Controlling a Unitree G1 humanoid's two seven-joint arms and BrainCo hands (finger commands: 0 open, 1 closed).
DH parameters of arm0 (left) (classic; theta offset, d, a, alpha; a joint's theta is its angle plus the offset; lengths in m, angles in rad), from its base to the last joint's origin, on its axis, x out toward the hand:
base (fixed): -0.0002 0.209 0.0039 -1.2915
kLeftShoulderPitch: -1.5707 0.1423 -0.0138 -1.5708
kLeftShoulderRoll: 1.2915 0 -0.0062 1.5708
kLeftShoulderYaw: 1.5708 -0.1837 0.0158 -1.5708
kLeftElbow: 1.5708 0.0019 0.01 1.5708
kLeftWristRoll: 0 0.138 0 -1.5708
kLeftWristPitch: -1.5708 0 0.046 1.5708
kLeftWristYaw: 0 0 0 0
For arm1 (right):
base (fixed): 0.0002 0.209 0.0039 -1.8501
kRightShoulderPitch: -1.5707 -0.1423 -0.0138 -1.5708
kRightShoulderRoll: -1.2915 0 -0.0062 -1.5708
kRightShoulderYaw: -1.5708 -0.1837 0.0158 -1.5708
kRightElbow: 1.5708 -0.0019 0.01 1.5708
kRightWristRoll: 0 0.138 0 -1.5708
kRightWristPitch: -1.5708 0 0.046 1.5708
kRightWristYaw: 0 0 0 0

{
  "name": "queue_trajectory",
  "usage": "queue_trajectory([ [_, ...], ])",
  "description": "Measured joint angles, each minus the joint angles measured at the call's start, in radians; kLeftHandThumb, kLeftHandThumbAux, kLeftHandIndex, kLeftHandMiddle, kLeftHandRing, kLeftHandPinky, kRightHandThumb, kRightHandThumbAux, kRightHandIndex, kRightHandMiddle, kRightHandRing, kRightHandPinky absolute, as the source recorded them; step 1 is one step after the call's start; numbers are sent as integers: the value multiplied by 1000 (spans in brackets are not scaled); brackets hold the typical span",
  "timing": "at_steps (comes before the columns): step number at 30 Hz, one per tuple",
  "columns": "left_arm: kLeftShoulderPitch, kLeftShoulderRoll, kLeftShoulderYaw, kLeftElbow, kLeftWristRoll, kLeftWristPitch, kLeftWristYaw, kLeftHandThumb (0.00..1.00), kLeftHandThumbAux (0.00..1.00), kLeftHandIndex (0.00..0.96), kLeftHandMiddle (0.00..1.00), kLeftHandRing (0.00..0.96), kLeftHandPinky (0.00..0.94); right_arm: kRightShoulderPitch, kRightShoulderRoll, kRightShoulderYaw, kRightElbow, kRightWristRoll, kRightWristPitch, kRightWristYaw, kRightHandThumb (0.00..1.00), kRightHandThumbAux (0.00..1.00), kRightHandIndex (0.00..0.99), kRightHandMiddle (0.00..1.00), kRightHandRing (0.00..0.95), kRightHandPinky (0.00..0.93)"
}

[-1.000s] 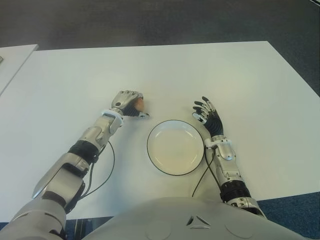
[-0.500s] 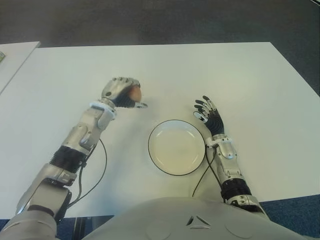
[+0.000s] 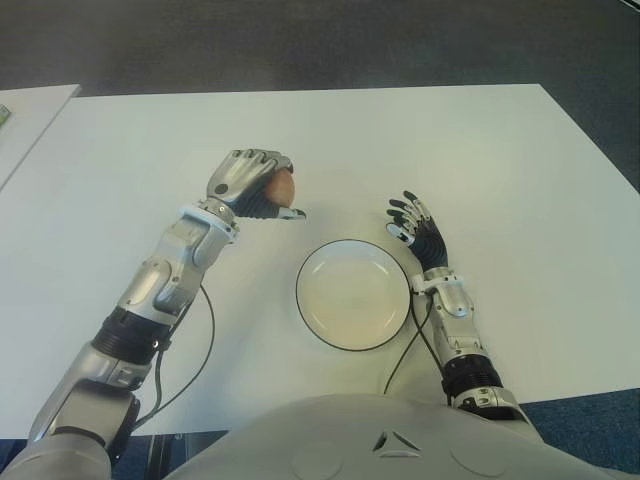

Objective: Put the apples into the plate.

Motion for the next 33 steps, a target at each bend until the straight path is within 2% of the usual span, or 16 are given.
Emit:
queue_trajectory([
  [3,5,-5,0,-24,12,7,-22,860,663,409,535,829,709,0,0,-1,0,0,0,0,121,621,72,229,230,185],
  [8,5,-19,0,-47,28,10,-33,859,664,407,535,833,709,0,1,0,0,0,-1,0,113,611,71,237,232,180],
  [10,5,-27,-2,-55,33,10,-37,859,664,408,535,831,635,-1,1,0,0,-1,-1,0,123,619,72,242,238,191],
  [13,6,-44,-8,-67,45,13,-45,860,663,409,535,829,591,0,1,0,0,-1,-1,0,129,625,70,240,238,182],
  [15,9,-61,-20,-81,58,23,-55,860,663,409,534,827,628,0,1,0,0,-1,-1,0,130,629,67,234,234,182],
  [21,66,-165,-120,-170,142,77,-84,860,664,408,533,826,719,-1,1,-1,0,-1,-1,0,132,644,62,227,228,180],
  [26,132,-243,-214,-193,205,75,-83,859,664,407,532,828,766,-1,1,0,0,-2,-2,0,143,662,63,228,228,190],
  [30,170,-268,-276,-201,256,70,-88,858,663,407,534,833,791,0,4,0,0,-2,-5,-3,165,675,64,218,224,194],
  [33,171,-268,-312,-200,294,50,-104,858,662,409,536,834,804,3,9,-1,-1,-1,-7,-5,175,673,65,200,201,147],
])
